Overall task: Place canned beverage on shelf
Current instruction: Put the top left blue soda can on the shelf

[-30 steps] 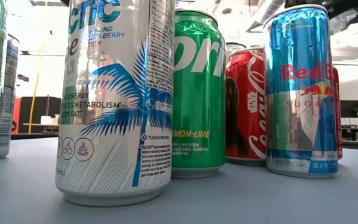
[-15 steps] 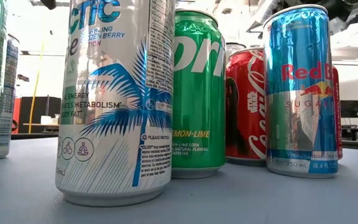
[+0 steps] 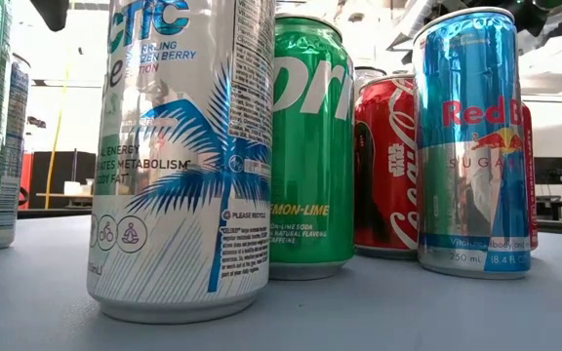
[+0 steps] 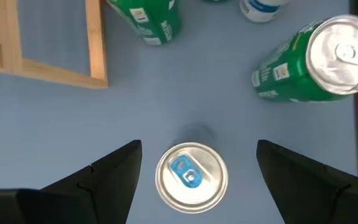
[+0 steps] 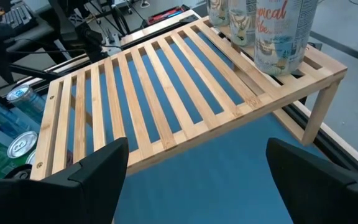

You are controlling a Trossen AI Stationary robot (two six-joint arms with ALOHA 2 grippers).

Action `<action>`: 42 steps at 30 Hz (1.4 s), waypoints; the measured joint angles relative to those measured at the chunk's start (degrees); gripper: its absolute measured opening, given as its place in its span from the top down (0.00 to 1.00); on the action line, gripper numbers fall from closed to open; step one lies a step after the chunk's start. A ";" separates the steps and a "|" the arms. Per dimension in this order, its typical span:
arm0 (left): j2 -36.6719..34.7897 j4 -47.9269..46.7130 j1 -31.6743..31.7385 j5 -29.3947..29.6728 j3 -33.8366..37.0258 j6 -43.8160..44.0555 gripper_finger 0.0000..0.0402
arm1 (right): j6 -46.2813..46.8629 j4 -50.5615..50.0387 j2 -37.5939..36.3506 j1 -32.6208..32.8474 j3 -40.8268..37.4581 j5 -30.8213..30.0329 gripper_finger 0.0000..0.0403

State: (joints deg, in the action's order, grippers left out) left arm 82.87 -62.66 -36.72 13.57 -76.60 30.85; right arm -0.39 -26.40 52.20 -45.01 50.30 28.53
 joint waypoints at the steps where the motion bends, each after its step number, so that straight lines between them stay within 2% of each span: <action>1: 0.01 -0.79 -0.03 0.27 0.00 0.03 0.24 | -0.01 0.03 -0.02 0.00 0.00 -0.04 0.10; 10: 0.01 -0.58 0.34 -2.22 0.00 -2.42 0.24 | -0.03 0.36 -0.02 0.00 0.00 -0.09 0.10; 18: -1.52 -5.03 1.72 -1.95 0.49 -1.45 0.24 | 0.01 1.72 -0.02 0.00 0.00 -0.15 0.10; 24: -7.28 8.35 1.67 -8.00 10.76 1.06 0.24 | 0.94 5.05 -0.02 0.00 0.00 -1.15 0.10; 27: -9.20 11.53 1.74 -8.15 12.86 -2.55 0.24 | 1.45 5.62 -0.02 -0.13 0.00 -1.83 0.10; 37: -9.41 9.52 2.39 -6.65 13.00 -16.27 0.24 | 1.51 5.84 -0.02 -0.50 0.00 -2.01 0.10; 42: -9.42 12.73 2.39 -6.24 15.85 -16.48 0.24 | 1.50 5.78 -0.02 -0.50 0.00 -2.10 0.10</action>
State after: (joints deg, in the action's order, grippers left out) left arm 73.45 -49.93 -34.33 7.33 -60.75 14.37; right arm 1.10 -20.62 52.18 -45.52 50.30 26.44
